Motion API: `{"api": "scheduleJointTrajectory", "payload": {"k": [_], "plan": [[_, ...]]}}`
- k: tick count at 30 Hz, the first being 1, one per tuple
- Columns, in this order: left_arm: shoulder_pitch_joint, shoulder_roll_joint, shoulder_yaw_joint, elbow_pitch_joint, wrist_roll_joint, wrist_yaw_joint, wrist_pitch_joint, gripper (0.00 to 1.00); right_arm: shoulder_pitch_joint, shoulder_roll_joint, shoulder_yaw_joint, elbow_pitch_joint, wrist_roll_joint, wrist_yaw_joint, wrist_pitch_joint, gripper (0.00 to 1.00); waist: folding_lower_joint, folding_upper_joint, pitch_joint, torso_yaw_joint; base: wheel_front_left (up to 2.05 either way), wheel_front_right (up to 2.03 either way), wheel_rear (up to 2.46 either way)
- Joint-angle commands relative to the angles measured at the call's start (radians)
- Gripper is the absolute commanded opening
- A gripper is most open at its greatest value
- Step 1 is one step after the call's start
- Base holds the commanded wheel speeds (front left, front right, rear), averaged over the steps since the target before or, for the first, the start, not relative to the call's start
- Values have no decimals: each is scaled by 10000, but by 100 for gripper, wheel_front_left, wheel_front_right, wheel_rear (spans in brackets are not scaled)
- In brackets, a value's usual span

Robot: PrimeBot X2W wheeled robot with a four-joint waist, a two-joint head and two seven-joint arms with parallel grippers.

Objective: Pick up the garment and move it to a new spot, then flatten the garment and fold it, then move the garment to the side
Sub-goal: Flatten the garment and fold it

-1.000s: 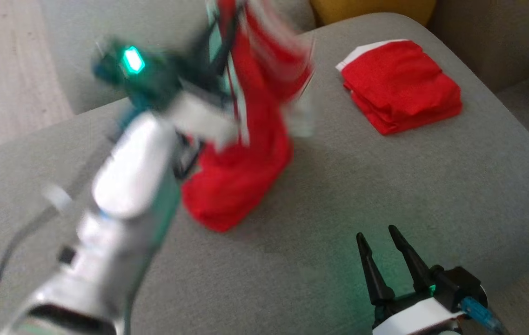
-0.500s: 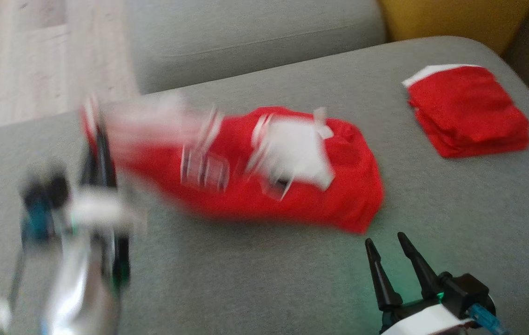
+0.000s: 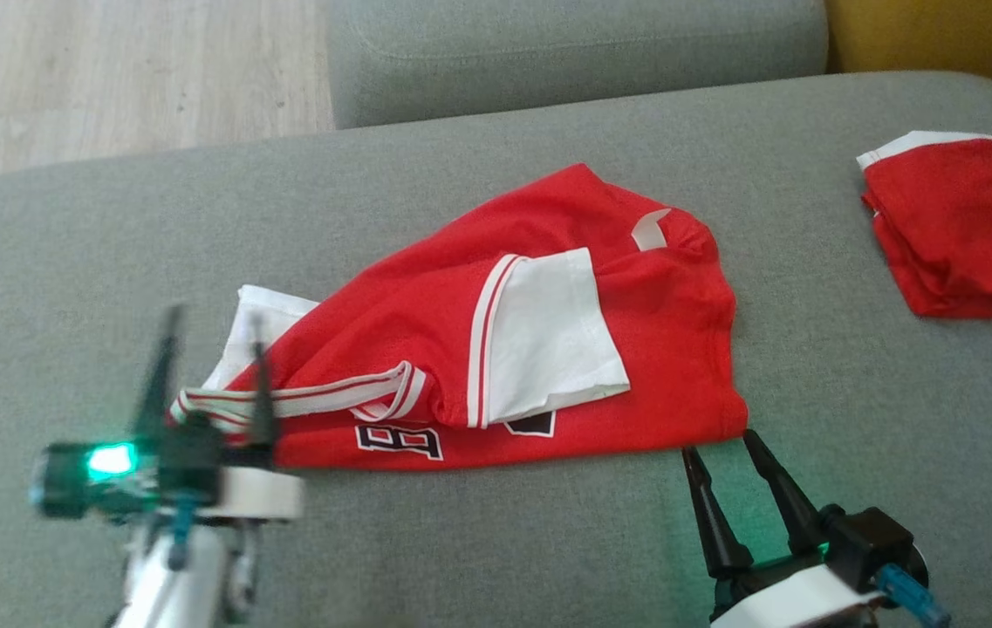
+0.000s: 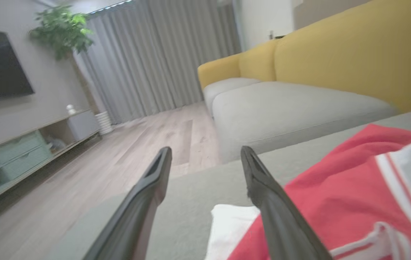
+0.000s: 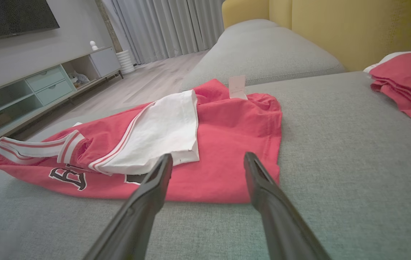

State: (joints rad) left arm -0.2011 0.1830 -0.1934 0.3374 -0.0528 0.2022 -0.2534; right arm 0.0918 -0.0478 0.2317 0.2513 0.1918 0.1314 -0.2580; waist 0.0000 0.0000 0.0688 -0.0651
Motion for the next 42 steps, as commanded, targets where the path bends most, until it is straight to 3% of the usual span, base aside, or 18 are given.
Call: {"api": "scheduleJointTrajectory", "payload": {"k": [1,6,12,21,29,42], "plan": [[-374,86,-39,-503,317,38,-81,100,-409,-148,234,-291,-96,-7,-38,100,0,0,121,-79,0,0,0],[-984,-542,-1775,-468,1198,-515,-82,100,-586,-198,208,-324,-124,-7,-38,100,0,0,512,-483,0,0,0],[-2292,-1097,-3678,1314,2007,-1487,372,100,-857,-185,209,-381,-103,-7,-38,100,0,0,1087,-1259,0,0,0],[-3963,-1295,-4692,3440,2159,-2142,1538,100,-1053,-102,134,-418,-4,-7,-38,100,0,0,1678,-2201,0,0,0],[-4406,-1317,-5203,4394,2152,-2269,1843,100,-1052,-61,113,-408,-25,-7,-38,100,0,0,1655,-2483,0,0,0],[-4278,-1156,-5696,4119,2172,-2266,1946,100,-869,-37,159,-411,-9,-7,-38,100,0,0,1459,-2313,0,0,0]]}}
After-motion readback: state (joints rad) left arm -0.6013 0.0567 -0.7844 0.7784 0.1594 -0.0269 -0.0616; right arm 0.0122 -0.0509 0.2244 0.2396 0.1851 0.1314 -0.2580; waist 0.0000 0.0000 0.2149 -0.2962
